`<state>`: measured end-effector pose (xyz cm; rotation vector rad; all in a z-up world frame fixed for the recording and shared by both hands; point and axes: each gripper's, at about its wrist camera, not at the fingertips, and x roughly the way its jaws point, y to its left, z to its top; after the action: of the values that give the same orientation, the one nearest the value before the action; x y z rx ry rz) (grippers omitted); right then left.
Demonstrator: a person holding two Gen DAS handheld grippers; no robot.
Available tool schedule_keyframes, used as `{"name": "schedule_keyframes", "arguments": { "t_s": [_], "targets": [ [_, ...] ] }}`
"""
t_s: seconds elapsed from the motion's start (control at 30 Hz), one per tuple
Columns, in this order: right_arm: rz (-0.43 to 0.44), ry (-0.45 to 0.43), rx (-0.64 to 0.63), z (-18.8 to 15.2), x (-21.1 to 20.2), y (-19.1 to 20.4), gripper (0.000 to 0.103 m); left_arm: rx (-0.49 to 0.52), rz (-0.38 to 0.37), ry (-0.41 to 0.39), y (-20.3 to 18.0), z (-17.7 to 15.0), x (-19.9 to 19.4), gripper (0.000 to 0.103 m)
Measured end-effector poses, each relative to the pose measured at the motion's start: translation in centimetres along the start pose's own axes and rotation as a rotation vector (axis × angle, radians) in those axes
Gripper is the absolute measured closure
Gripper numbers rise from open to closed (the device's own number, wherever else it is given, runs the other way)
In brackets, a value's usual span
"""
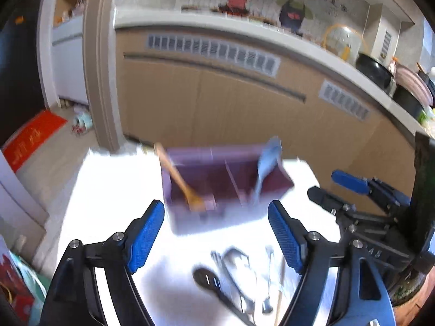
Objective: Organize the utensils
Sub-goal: 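Lower both spoons into the purple caddy and open both tools, then grasp the black plastic spoon by its handle with the right tool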
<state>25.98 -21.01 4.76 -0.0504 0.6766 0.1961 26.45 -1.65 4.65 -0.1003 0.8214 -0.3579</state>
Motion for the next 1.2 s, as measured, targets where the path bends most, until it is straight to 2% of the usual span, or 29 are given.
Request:
{"name": "schedule_keyframes", "arguments": {
  "t_s": [0.2,0.33,0.47,0.63,0.77,0.87,0.9,0.93,1.03,1.2],
  "targets": [
    [0.048,0.103,-0.022,-5.4,-0.6,1.4,0.037,-0.057,0.007,0.162,0.8,-6.7,1.3,0.028],
    [0.081,0.180,-0.058,-9.1,-0.1,3.0,0.037,-0.142,-0.036,0.271,1.8,-10.6,1.9,0.028],
    [0.087,0.245,-0.041,-12.1,0.1,3.4,0.037,-0.120,0.015,0.267,2.1,-12.4,0.8,0.028],
    [0.055,0.288,0.026,-15.2,-0.4,2.3,0.037,-0.111,-0.007,0.267,2.1,-12.9,0.8,0.028],
    [0.025,0.296,0.064,-15.8,-0.6,0.9,0.038,-0.108,-0.025,0.266,1.7,-12.5,1.3,0.028],
    [0.029,0.289,0.012,-15.0,-0.4,1.6,0.052,-0.097,-0.003,0.255,1.7,-12.2,1.4,0.028],
    [0.054,0.292,-0.009,-14.6,-0.2,2.3,0.064,-0.089,0.019,0.247,1.9,-12.2,1.3,0.028],
    [0.084,0.300,-0.023,-14.2,0.1,3.0,0.071,-0.082,0.040,0.241,2.0,-12.2,1.2,0.027],
    [0.133,0.310,-0.058,-13.3,1.4,5.2,0.076,-0.071,0.095,0.222,3.1,-12.3,0.6,0.027],
    [0.190,0.338,-0.054,-11.9,3.9,7.3,0.082,-0.105,0.128,0.203,5.6,-12.4,-0.6,0.027]
  ]
}}
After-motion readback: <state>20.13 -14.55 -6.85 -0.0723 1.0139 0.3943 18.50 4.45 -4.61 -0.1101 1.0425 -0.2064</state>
